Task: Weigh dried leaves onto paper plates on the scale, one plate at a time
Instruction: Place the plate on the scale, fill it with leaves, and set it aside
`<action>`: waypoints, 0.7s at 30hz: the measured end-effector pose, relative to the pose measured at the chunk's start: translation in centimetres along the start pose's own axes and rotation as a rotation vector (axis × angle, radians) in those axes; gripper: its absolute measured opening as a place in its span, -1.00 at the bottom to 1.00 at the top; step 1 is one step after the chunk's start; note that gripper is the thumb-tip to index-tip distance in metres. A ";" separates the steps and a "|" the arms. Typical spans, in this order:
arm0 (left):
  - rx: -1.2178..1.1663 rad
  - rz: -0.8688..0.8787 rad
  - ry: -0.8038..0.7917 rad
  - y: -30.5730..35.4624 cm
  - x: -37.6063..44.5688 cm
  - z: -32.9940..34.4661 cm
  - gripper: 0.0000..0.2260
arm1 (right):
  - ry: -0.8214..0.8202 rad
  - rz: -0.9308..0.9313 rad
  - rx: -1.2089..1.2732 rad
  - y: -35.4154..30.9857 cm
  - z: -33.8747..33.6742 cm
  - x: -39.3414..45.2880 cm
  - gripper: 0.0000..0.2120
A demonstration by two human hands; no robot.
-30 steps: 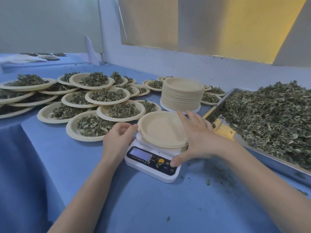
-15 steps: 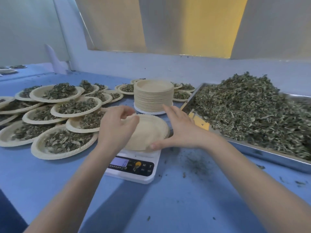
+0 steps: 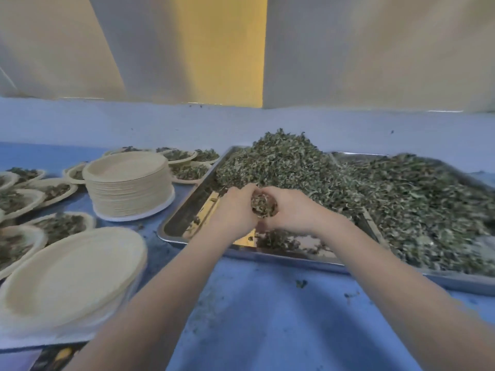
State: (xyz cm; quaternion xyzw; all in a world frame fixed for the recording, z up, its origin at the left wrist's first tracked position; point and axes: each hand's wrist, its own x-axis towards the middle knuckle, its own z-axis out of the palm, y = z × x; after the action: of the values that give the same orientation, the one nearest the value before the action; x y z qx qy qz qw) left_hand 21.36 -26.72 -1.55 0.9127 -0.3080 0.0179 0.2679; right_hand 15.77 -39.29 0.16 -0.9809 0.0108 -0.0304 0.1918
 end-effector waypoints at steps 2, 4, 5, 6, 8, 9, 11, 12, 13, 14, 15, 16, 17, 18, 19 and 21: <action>0.068 -0.076 -0.088 -0.1 1.9 1.4 -0.52 | -0.025 0.032 -0.065 2.1 -0.4 1.2 -0.28; 0.192 -0.163 -0.168 -0.7 3.6 2.6 -0.46 | -0.060 0.070 -0.162 3.8 -0.5 3.0 -0.39; 0.227 -0.203 -0.206 -1.1 4.4 3.0 -0.43 | -0.079 0.093 -0.205 4.5 -0.5 4.0 -0.42; 0.228 -0.247 -0.241 -1.4 5.1 3.3 -0.40 | -0.095 0.113 -0.234 5.0 -0.4 5.0 -0.42; 0.181 -0.316 -0.285 -1.8 6.4 3.7 -0.36 | -0.122 0.140 -0.265 5.9 0.0 7.0 -0.38; 0.161 -0.323 -0.290 -2.0 7.1 3.7 -0.34 | -0.137 0.149 -0.275 6.1 0.3 8.0 -0.37; 0.138 -0.282 -0.297 -2.2 8.2 3.9 -0.30 | -0.160 0.148 -0.267 6.4 1.1 9.4 -0.43; 0.124 -0.246 -0.303 -2.2 8.7 4.0 -0.30 | -0.168 0.137 -0.257 6.4 1.6 9.8 -0.48; 0.108 -0.210 -0.316 -2.0 8.9 4.0 -0.32 | -0.186 0.120 -0.250 6.4 1.9 10.0 -0.53; 0.097 -0.172 -0.339 -1.9 9.0 4.0 -0.35 | -0.209 0.095 -0.241 6.5 2.1 9.9 -0.58; 0.079 -0.141 -0.357 -1.9 8.9 3.9 -0.38 | -0.230 0.071 -0.221 6.6 2.1 9.6 -0.61; 0.041 -0.130 -0.372 -2.0 8.8 3.5 -0.40 | -0.246 0.053 -0.187 6.8 1.8 9.2 -0.58; -0.001 -0.137 -0.396 -2.0 8.6 2.9 -0.39 | -0.261 0.043 -0.149 7.1 1.2 8.7 -0.51; -0.024 -0.146 -0.427 -2.1 8.3 2.1 -0.37 | -0.277 0.036 -0.117 7.3 0.5 8.0 -0.45; -0.023 -0.151 -0.461 -2.1 7.9 1.3 -0.34 | -0.297 0.033 -0.099 7.5 -0.2 7.2 -0.42; -0.037 -0.165 -0.523 -2.1 7.3 0.0 -0.29 | -0.383 0.035 -0.118 7.9 -1.4 6.0 -0.39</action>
State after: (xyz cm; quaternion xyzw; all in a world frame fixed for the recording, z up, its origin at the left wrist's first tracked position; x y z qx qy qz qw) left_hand 28.48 -29.35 -1.15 0.9033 -0.2915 -0.2458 0.1964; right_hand 21.63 -47.32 -1.21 -0.9780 -0.0070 0.1607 0.1332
